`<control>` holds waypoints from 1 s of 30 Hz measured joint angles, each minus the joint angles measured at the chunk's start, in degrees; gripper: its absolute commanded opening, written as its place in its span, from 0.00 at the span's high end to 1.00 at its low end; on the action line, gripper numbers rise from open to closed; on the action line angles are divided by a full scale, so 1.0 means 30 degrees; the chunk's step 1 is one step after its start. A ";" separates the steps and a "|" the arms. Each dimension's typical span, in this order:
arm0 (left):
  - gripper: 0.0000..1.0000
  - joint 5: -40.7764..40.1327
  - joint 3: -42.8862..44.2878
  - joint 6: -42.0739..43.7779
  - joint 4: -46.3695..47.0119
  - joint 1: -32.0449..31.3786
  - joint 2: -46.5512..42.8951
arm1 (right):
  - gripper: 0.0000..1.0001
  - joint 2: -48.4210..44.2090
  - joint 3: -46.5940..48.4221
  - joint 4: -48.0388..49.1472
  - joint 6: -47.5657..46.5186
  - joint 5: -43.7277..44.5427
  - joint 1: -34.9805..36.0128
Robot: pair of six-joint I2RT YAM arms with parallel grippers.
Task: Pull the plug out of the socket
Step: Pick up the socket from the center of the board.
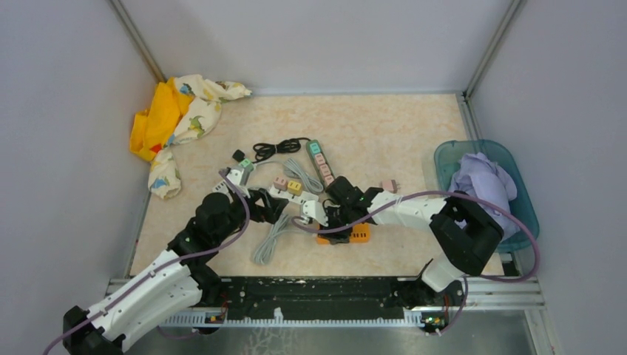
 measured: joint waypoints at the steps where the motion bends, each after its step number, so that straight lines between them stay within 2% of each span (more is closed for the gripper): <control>1: 0.00 -0.0029 0.0000 0.0000 -0.0051 0.0000 -0.0109 | 0.95 -0.0007 0.0080 -0.0219 -0.0117 -0.0255 -0.0036; 3: 0.00 -0.0109 0.0000 0.0000 -0.0204 0.0000 -0.0357 | 1.00 -0.0160 0.0277 -0.0809 -0.0364 -0.0918 -0.0342; 10: 0.00 -0.0401 0.0000 0.0138 -0.0794 0.0000 -0.0838 | 1.00 -0.2419 0.1173 -0.3293 -0.1450 -0.4029 -0.3679; 14: 0.00 -0.0481 0.0007 0.0240 -0.0874 0.0000 -0.0838 | 1.00 -0.3963 0.2324 -0.5005 -0.1996 -0.4816 -0.5136; 21: 0.00 -0.0481 0.0007 0.0291 -0.0954 0.0000 -0.0911 | 1.00 -0.4029 0.7737 -0.8874 -0.2608 -0.6419 -0.8123; 25: 0.00 -0.0481 0.0007 0.0291 -0.0954 0.0000 -0.1166 | 1.00 -0.3563 1.1162 -0.9224 -0.2586 -0.6608 -0.9646; 30: 0.00 -0.0474 0.0007 0.0284 -0.0954 0.0000 -0.1413 | 1.00 -0.2419 1.4294 -0.8859 -0.2098 -0.5676 -1.0156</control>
